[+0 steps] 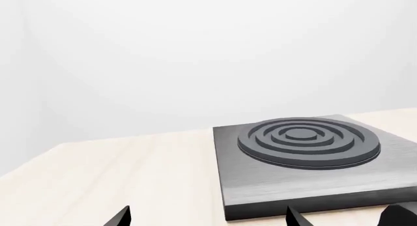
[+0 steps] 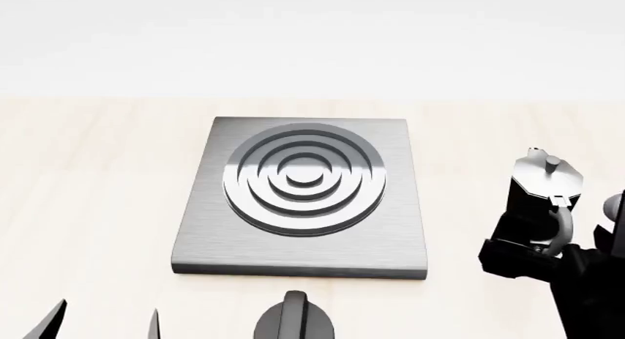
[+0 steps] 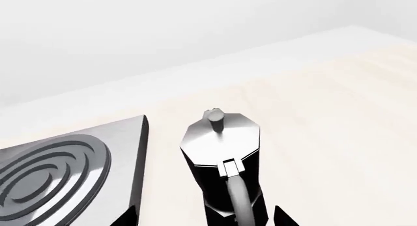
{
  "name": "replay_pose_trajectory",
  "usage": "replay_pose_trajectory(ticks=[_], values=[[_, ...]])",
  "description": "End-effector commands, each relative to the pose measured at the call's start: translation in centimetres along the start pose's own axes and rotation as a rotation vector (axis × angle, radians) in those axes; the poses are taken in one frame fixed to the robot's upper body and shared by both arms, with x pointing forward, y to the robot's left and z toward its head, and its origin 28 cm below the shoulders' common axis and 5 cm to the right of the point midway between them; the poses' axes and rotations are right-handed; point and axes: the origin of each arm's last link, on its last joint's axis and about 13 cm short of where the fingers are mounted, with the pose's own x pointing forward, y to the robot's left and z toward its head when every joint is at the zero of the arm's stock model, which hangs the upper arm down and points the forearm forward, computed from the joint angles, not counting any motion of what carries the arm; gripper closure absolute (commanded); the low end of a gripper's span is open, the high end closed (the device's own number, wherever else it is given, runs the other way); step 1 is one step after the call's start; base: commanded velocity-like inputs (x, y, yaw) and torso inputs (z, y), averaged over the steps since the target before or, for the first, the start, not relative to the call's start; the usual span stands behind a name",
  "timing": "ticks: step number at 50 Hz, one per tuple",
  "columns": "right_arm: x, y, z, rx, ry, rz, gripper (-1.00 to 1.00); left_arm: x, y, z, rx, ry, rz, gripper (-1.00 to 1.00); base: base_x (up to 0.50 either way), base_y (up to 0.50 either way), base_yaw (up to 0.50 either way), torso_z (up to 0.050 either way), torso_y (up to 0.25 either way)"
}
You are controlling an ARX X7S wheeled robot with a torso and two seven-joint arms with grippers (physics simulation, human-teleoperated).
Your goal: Put the moka pot on the stove.
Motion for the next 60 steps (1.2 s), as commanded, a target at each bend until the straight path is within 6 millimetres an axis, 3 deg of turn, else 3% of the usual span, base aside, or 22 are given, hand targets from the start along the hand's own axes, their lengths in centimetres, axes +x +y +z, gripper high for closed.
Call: replay_pose_trajectory(ticks=[1,26,60], values=[[0.6,0.3,0.0,0.000,0.014,0.029,-1.00,0.0,0.0,0.0,0.001,0.000,0.001,-1.00,0.00,0.00,0.00,0.000,0.000],[1.5,-1.3,-0.6,0.019,0.033,-0.038,-1.00,0.0,0.0,0.0,0.002,-0.001,0.003,-1.00,0.00,0.00,0.00,0.000,0.000],[3.4,-1.7,-1.1,0.026,0.075,-0.050,-1.00,0.0,0.0,0.0,0.006,-0.002,0.005,-1.00,0.00,0.00,0.00,0.000,0.000]])
